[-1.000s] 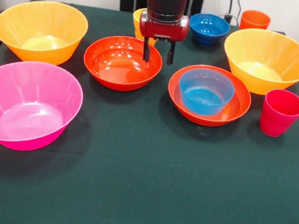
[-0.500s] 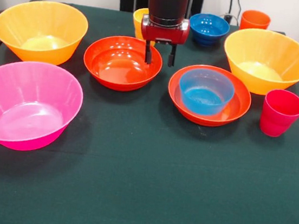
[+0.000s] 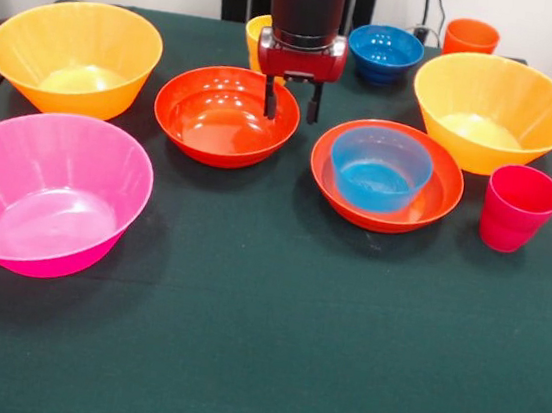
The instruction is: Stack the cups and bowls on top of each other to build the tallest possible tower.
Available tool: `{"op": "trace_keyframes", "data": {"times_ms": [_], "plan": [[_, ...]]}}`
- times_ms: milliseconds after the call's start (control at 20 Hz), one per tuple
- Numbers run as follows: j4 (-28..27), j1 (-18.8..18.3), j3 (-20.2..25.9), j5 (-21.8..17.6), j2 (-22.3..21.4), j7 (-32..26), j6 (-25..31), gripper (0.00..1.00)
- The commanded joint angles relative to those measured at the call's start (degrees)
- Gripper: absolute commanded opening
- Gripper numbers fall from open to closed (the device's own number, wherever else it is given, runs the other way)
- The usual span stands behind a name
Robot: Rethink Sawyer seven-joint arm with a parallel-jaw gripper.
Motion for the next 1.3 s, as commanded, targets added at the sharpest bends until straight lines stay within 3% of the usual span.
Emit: {"op": "trace_keyframes", "data": {"times_ms": [50,900,950,1300], "plan": [[-5.0,0.7,2.7,-4.1,1.2,-4.7,4.1,1.0],[-5.1,0.2,3.1,-4.1,1.1,-5.1,4.6,1.0],[-4.9,0.2,3.1,-4.0,1.1,-4.9,4.6,0.0],[-5.1,0.7,2.8,-4.0,1.4,-4.2,4.0,0.0]]}}
